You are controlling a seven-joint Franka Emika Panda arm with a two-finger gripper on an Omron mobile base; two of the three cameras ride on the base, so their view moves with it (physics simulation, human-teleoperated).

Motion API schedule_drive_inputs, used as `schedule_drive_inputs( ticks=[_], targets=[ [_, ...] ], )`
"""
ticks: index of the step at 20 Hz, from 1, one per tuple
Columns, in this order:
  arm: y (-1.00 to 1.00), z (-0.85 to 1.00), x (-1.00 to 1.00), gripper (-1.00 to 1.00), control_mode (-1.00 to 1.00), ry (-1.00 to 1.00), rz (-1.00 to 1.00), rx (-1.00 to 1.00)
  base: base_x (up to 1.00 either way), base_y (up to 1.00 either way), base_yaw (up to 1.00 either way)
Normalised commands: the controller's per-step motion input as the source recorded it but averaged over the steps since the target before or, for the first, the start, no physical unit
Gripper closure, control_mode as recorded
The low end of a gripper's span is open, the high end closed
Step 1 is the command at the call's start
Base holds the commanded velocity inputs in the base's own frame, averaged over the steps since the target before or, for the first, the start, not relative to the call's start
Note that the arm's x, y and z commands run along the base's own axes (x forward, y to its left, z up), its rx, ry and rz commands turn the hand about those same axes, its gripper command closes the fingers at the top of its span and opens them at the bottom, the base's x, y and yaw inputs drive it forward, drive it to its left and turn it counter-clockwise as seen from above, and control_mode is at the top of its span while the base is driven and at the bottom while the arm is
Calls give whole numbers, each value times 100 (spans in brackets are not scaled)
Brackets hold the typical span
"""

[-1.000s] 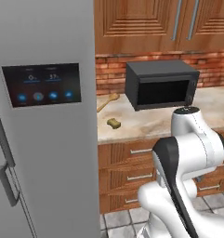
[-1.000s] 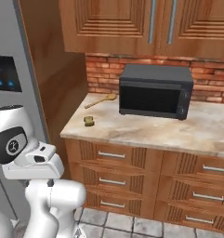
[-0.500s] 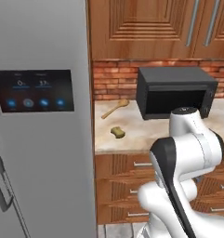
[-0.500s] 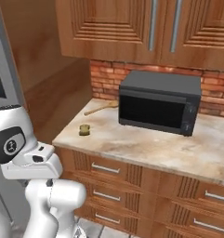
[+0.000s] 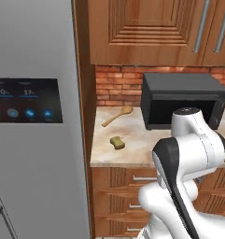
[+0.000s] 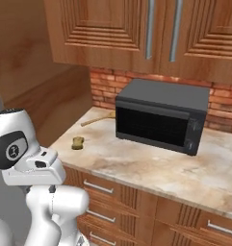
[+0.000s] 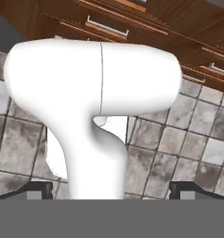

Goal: Place the sponge inside the microwave to prepare for sanitizing.

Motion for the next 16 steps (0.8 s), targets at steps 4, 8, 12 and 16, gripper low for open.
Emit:
schedule_drive_inputs(
  ticks=[4,8,12,16],
  targets=[
    [0,0,0,-100,100,0,0,0,36,-1,12],
    [0,0,0,-100,100,0,0,0,48,0,13],
    [0,0,0,-100,100,0,0,0,40,1,11],
    [-1,0,7,-100,-100,-2,3,0,23,0,4]
  ],
)
